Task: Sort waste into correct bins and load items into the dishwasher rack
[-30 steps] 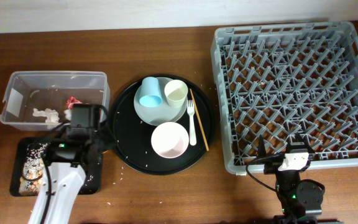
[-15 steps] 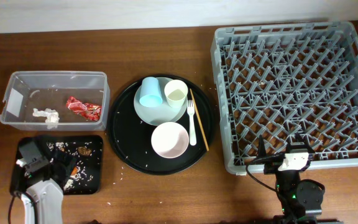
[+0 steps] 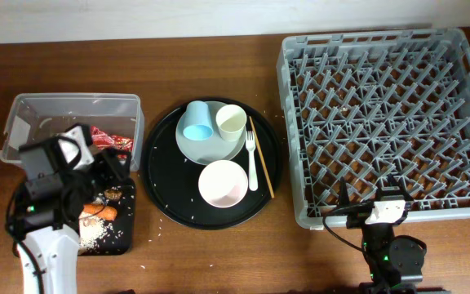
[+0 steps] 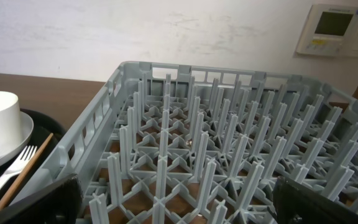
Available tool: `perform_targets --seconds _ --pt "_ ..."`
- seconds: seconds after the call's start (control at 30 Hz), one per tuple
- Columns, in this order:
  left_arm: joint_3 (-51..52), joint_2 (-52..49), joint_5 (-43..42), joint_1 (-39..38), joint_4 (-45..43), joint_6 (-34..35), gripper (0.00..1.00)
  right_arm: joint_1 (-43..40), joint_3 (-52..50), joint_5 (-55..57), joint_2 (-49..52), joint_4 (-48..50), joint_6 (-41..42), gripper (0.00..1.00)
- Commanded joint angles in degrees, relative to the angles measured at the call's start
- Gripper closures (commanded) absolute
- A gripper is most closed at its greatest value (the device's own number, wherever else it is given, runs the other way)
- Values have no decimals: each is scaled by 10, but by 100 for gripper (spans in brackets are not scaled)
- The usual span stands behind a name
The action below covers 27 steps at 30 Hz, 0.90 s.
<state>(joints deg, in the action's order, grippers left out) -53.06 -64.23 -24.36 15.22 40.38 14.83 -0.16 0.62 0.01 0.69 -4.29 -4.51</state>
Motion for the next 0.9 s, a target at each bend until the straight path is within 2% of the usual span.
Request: perform_targets --seconds 0.0,0.03,0.07,0.1,0.17,0.23,0.3,0.37,0.47,0.6,0.67,0.73,0.8,0.87 --pt "-98 6 85 -126 8 -102 46 2 -3 5 -3 -3 5 1" --pt "-117 6 179 -213 -2 -173 41 2 -3 5 -3 -3 5 1" --pt "-117 5 219 -246 -13 -208 41 2 -3 5 -3 -3 5 1" --pt "-117 -6 289 -304 -34 -284 36 2 -3 5 -3 -3 5 1" --pt "-117 -63 347 -376 -70 -431 32 2 -3 5 -3 -3 5 1" --pt "-117 -145 377 -395 -103 -527 24 2 -3 5 -3 -3 5 1" --pt "-117 -215 377 -395 -129 -604 24 2 -3 5 -3 -3 5 1" --pt "-117 -293 379 -395 -170 -636 24 2 -3 5 -3 -3 5 1" --pt "-117 -359 409 -393 -209 -641 24 2 -3 5 -3 -3 5 1" --pt "-116 -372 404 -374 -233 -640 25 2 -3 5 -3 -3 5 1" --pt "-116 -381 356 -351 -246 -640 31 2 -3 5 -3 -3 5 1" --pt "-116 -382 352 -342 -265 -635 35 2 -3 5 -3 -3 5 1" --pt "-116 -386 298 -342 -275 -633 35 2 -3 5 -3 -3 5 1" --pt "-116 -407 297 -342 -294 -633 35 2 -3 5 -3 -3 5 1"
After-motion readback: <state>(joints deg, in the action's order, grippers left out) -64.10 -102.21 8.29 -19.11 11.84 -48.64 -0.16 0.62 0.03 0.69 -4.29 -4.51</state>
